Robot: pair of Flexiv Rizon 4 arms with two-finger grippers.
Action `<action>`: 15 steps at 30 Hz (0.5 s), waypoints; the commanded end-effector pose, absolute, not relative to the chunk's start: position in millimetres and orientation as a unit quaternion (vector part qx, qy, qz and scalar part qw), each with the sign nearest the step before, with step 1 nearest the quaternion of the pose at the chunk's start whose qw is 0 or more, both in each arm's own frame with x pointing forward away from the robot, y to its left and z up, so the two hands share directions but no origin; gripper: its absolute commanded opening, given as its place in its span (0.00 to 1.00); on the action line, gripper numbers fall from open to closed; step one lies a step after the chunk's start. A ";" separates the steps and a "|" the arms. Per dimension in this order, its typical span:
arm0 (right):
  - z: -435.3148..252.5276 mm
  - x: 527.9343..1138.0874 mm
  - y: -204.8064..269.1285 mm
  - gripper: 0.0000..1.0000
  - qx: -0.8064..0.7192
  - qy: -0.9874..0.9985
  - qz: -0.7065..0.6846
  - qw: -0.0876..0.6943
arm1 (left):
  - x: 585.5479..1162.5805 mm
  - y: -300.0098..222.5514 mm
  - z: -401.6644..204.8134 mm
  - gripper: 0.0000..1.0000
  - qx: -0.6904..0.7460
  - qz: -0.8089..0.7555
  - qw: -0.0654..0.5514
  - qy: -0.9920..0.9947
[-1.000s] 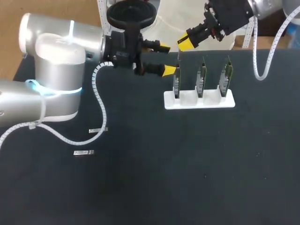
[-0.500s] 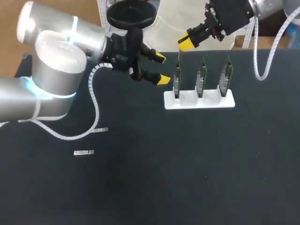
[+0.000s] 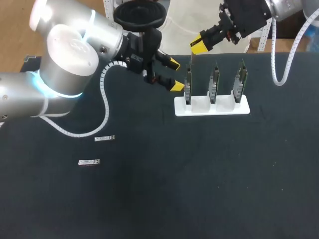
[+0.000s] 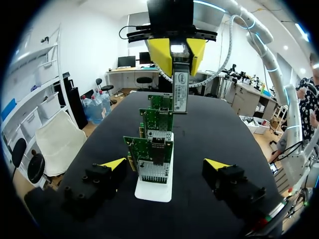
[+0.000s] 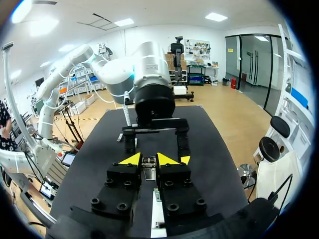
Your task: Pick up the optical module with the left hand, and insert it into the network port with the right hand.
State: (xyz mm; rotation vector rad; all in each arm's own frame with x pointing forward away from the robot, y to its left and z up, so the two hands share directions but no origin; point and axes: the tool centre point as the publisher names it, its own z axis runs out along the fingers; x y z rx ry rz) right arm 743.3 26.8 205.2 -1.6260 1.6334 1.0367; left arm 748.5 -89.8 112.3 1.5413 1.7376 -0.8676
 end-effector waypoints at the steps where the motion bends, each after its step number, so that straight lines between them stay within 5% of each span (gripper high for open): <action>1: 205.4 740.5 27.5 0.00 -0.614 0.616 0.388 0.305 | 747.1 -88.8 110.8 1.00 0.587 -0.328 0.324 0.666; 15: 205.7 738.8 26.1 0.00 -0.616 0.616 0.385 0.304 | 746.2 -91.9 106.0 1.00 0.589 -0.325 0.316 0.669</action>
